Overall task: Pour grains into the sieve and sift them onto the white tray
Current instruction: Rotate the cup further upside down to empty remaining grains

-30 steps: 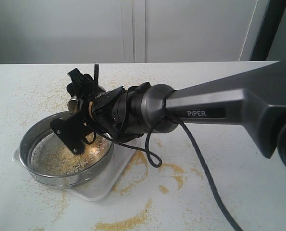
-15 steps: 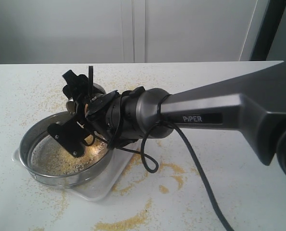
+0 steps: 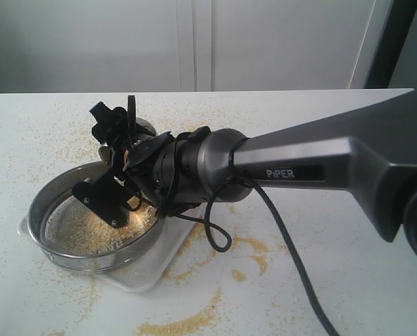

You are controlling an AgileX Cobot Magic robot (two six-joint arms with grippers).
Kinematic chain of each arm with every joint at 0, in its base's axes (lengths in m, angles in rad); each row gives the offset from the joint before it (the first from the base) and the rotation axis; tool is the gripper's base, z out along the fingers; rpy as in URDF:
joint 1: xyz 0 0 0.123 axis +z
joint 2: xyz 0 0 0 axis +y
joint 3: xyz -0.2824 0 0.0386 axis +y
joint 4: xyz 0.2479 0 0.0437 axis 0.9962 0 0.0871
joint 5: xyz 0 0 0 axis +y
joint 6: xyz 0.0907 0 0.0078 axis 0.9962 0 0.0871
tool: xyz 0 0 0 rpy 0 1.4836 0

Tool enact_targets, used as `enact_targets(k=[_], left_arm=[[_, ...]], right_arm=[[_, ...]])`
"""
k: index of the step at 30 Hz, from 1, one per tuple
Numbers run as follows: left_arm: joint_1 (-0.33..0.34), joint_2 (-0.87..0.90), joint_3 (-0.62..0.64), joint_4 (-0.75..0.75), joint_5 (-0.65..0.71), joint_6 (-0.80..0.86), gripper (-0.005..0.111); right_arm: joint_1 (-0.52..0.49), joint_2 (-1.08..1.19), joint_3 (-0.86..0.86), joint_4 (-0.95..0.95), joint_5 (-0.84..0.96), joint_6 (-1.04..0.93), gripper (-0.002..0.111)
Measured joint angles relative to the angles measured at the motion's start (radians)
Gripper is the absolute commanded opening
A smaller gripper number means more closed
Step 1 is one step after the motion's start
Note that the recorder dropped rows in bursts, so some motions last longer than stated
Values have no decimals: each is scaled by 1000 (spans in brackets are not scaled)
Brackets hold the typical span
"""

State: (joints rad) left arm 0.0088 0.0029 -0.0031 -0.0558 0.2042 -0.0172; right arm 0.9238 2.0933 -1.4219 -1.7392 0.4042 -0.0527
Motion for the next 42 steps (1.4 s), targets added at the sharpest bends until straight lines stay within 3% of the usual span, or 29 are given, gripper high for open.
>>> enact_targets(k=[42], left_arm=[[0,0,0,0,0,0,0]], right_arm=[[68,0,-1,1,125,-295,0]])
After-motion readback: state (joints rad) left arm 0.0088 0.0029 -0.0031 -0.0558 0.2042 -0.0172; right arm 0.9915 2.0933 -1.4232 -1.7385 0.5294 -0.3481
